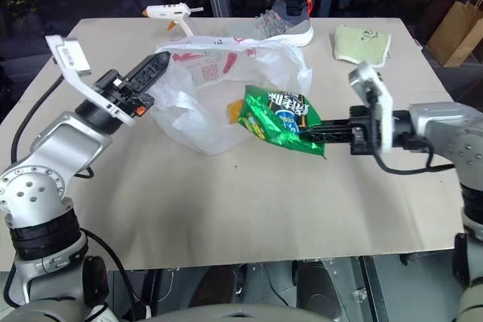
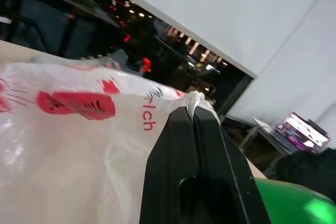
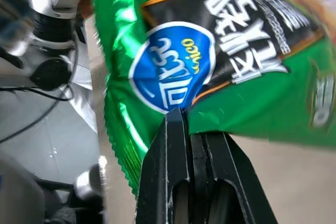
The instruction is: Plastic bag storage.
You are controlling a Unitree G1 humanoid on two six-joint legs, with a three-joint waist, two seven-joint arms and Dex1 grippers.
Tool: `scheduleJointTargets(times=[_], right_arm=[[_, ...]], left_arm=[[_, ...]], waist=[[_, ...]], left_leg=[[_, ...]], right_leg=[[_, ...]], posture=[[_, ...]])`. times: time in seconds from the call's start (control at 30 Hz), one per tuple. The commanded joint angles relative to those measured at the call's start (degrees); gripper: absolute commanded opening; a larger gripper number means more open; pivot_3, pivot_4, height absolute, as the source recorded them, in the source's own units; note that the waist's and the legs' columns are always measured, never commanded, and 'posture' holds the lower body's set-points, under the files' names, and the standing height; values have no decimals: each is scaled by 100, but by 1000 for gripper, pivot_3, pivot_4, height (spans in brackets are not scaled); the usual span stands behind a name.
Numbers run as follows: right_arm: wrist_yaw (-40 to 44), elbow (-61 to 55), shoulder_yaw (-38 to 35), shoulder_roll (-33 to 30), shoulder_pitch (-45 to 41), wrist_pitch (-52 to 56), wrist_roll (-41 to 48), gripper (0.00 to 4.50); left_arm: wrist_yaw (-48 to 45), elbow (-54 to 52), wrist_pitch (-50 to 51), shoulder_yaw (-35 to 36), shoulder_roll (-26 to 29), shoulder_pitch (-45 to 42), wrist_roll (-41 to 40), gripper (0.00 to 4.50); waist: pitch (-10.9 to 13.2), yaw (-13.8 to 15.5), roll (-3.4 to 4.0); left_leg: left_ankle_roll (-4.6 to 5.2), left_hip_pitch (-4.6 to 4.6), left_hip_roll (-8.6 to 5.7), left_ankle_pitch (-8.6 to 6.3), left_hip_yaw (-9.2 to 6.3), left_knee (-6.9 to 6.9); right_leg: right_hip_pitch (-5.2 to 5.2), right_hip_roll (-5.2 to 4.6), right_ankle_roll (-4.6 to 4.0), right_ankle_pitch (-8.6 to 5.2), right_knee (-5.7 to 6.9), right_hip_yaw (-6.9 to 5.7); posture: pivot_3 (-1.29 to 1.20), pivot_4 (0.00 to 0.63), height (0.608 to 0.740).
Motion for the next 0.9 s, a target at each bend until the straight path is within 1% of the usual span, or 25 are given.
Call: scheduleJointTargets(times=[0.03,0.13,0.27,0.37,0.4,0.43,0.53,0.57,0.6,0.67,0.73,0.83,0.9], right_arm=[[23,557,465,366,-483,-604,-607,22],[-175,1431,978,1104,-1073,-1162,-1293,22],[-510,2389,1379,2025,-1665,-1832,-2088,22],[-1069,3015,1668,2799,-2016,-2274,-2759,22],[-1211,3154,1756,3022,-2086,-2422,-2958,568],[-1255,3209,1769,3201,-2116,-2498,-3037,886],[-1413,3170,1474,3558,-2129,-2466,-2984,2355],[-1366,3091,1406,3497,-2083,-2465,-2986,2904],[-1241,2991,1366,3343,-1997,-2440,-2980,3358],[-822,2687,1312,2849,-1727,-2281,-2886,4420],[-604,2468,1204,2469,-1546,-2140,-2812,4466],[-265,2126,903,1928,-1353,-2009,-2603,4466],[-186,2151,522,1589,-1300,-2252,-2575,4466]], left_arm=[[-203,-370,25,-41,107,21,-303,0],[-322,-533,93,-125,148,107,-544,0],[-300,-587,49,-193,203,179,-585,0],[-249,-503,-43,-226,191,122,-498,0],[-238,-463,-66,-231,183,91,-482,0],[-236,-430,-79,-242,182,62,-470,0],[-228,-357,-112,-276,178,-6,-381,0],[-205,-319,-129,-269,170,-32,-348,0],[-178,-277,-144,-250,165,-50,-322,0],[-146,-205,-165,-199,179,-48,-275,0],[-143,-165,-176,-165,188,-35,-280,0],[-159,-140,-184,-152,198,-14,-238,0],[-136,-121,-209,-133,191,-12,-218,0]], waist=[[0,2,0],[1,-56,1],[1,-81,2],[2,-95,3],[2,-106,3],[2,-107,4],[3,-93,5],[3,-83,5],[3,-59,5],[3,16,5],[3,58,5],[6,-4,9],[14,-29,23]], left_leg=[[0,-1,0,0,0,0],[-1,-2,0,0,6,1],[-2,-3,0,1,-1,-3],[-3,-8,-2,1,-2,-4],[-3,-8,-3,1,0,-4],[-4,-9,-3,2,0,-6],[-22,-11,-3,12,-5,-14],[-24,-12,-5,13,-5,-15],[-24,-13,-8,13,-5,-15],[-20,-14,-14,11,-6,-15],[-3,-14,-18,1,-15,-14],[-3,-13,-17,1,-13,-15],[-3,-9,-11,1,-11,-18]], right_leg=[[-1,0,0,0,0,0],[-6,-1,0,1,1,5],[-10,1,-1,1,5,1],[-14,-1,-2,1,3,1],[-16,-2,-2,2,4,1],[-18,-2,-2,2,4,2],[-20,-2,-3,1,2,-2],[-20,-4,-3,1,1,-3],[-20,-7,-3,1,0,-3],[-19,-13,-2,2,-1,-5],[-13,-20,-2,1,-7,-17],[-15,-18,-2,1,-4,-14],[-18,-10,-3,1,0,-8]], posture=[[0,150,740],[0,150,740],[0,150,740],[0,150,740],[0,150,740],[0,150,740],[0,150,740],[0,150,740],[0,150,740],[0,150,740],[0,150,740],[0,150,740],[0,150,740]])
